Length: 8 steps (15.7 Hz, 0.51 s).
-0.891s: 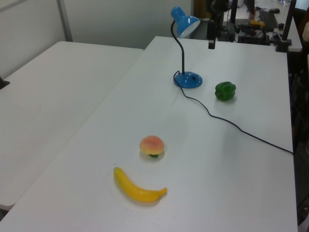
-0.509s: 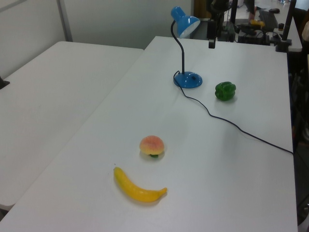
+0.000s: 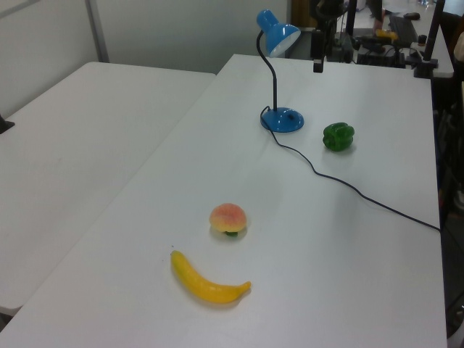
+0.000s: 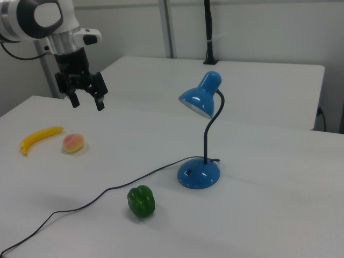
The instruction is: Turn on desk lamp
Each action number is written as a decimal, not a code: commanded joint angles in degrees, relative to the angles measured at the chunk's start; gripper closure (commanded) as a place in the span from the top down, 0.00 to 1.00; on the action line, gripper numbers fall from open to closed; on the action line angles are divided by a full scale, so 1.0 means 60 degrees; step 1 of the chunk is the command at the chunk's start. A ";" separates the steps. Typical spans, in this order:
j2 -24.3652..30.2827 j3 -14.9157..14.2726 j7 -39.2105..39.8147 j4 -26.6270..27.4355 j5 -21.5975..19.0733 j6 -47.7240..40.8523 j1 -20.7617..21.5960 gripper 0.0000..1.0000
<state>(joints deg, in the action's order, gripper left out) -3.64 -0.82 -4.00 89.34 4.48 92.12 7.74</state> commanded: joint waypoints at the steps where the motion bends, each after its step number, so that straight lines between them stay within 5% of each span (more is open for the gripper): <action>1: 0.0123 -0.0069 0.0256 0.0037 -0.0204 -0.0148 0.0000 0.83; 5: 0.0094 -0.0069 0.0315 0.0052 -0.0204 -0.0133 -0.0044 0.03; 8: 0.0123 -0.0069 0.0403 0.0066 -0.0161 -0.0148 -0.0059 0.00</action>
<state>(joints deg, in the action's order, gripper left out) -3.63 -0.82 -3.71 89.34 4.48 92.12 7.59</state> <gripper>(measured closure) 0.595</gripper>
